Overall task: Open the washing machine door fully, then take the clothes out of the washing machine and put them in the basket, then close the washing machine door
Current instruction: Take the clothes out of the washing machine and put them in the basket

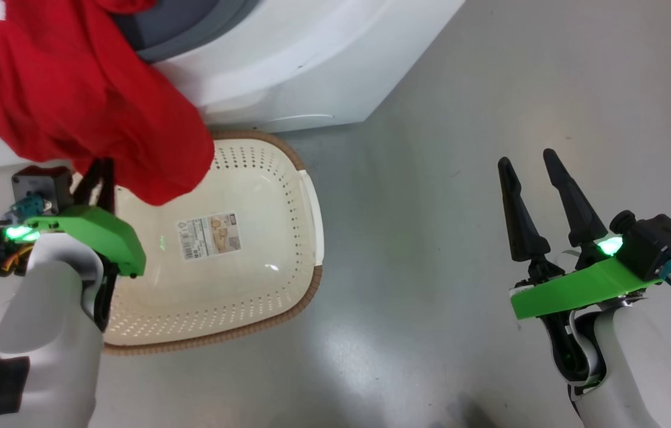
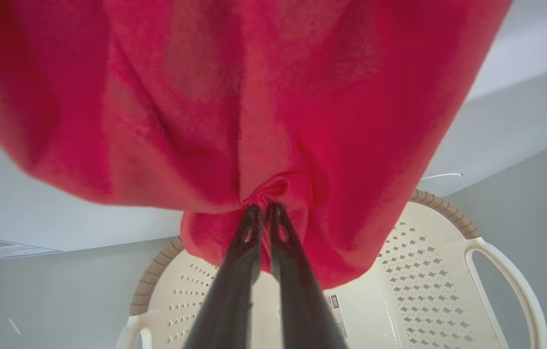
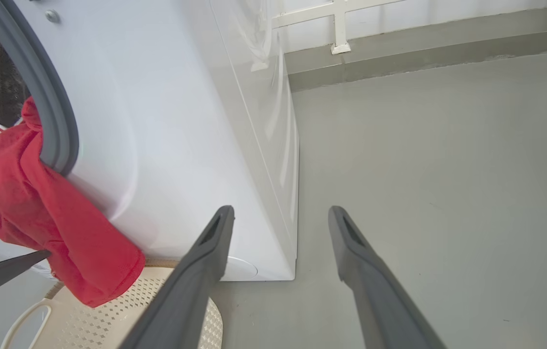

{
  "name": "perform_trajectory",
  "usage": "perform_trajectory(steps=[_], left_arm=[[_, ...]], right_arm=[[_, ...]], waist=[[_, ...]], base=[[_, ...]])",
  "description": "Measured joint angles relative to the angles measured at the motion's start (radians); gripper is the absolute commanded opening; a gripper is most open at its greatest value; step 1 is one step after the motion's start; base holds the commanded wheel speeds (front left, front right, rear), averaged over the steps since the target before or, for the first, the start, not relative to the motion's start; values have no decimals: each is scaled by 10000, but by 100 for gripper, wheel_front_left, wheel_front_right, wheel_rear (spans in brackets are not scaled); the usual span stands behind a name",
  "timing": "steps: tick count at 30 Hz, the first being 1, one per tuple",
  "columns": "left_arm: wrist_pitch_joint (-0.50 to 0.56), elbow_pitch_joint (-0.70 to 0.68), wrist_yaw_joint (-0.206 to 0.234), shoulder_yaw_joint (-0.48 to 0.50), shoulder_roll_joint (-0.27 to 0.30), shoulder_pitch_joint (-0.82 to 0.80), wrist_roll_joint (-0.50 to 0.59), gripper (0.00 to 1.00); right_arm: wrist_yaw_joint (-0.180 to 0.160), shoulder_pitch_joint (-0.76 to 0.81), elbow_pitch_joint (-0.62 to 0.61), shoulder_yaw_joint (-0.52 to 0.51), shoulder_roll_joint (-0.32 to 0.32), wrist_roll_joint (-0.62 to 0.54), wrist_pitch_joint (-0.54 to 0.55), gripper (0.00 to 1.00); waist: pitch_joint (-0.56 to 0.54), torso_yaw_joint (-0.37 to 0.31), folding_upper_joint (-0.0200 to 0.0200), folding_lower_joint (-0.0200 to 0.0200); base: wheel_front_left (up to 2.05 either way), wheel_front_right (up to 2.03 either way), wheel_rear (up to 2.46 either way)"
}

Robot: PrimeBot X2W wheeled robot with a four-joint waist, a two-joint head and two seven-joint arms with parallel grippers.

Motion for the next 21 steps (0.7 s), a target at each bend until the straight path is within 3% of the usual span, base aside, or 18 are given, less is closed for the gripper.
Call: perform_trajectory(steps=[14,21], left_arm=[[0,-1649,-25,334,-408,909,-364,100],[0,-3659,-27,497,-499,1899,-357,100]], right_arm=[[0,18,104,-100,-2,-207,-2,100],[0,59,148,-161,-2,-332,0,100]], waist=[[-466,479,0,1],[-691,710,0,0]], base=[[0,0,0],[0,0,0]])
